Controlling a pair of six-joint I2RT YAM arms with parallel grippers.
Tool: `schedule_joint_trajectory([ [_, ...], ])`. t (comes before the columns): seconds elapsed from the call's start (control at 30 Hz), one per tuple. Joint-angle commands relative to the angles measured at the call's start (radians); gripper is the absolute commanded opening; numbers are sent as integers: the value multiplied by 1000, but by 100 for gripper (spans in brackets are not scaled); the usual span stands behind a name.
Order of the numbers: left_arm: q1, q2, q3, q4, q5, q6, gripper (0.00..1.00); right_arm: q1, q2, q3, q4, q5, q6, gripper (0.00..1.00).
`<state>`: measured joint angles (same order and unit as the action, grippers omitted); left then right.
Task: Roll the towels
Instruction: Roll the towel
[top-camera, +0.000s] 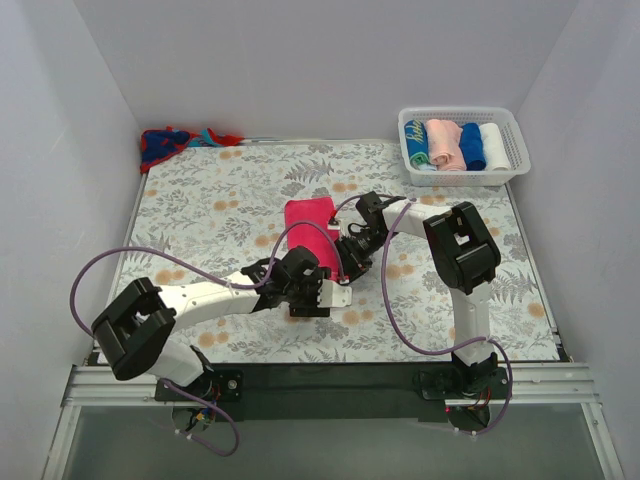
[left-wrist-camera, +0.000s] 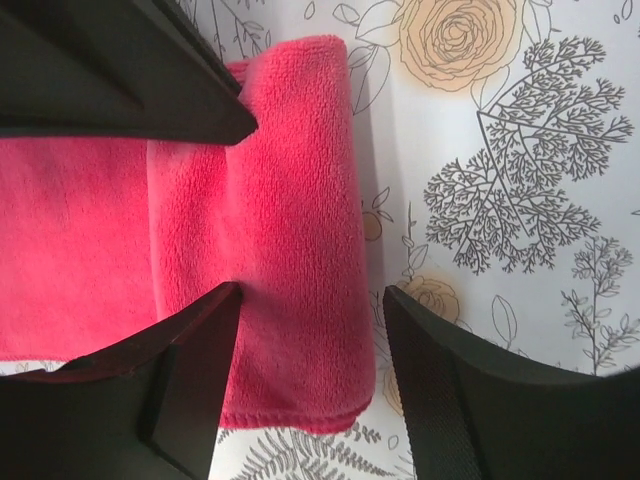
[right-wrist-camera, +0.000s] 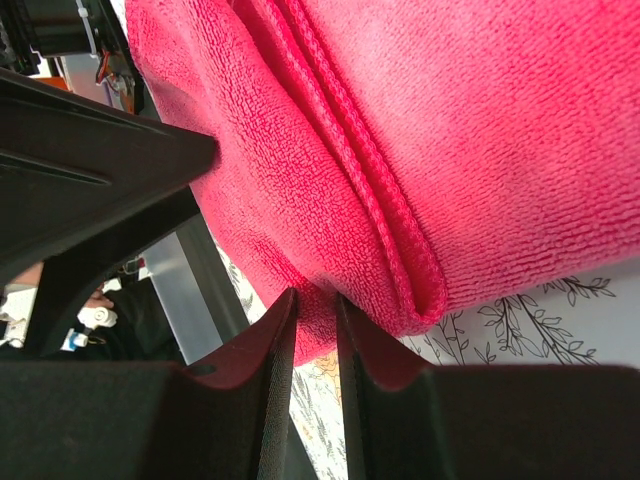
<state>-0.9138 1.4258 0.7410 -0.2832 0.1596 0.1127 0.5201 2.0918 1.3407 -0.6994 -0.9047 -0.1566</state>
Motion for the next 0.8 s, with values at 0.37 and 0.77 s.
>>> schedule_joint_trajectory([
  [0.37, -7, 119, -51, -8, 109, 32, 18, 0, -21, -3, 20, 85, 12, 23],
  [0.77, 145, 296, 168, -399, 484, 19, 0, -212, -629, -73, 163, 491, -151, 64],
])
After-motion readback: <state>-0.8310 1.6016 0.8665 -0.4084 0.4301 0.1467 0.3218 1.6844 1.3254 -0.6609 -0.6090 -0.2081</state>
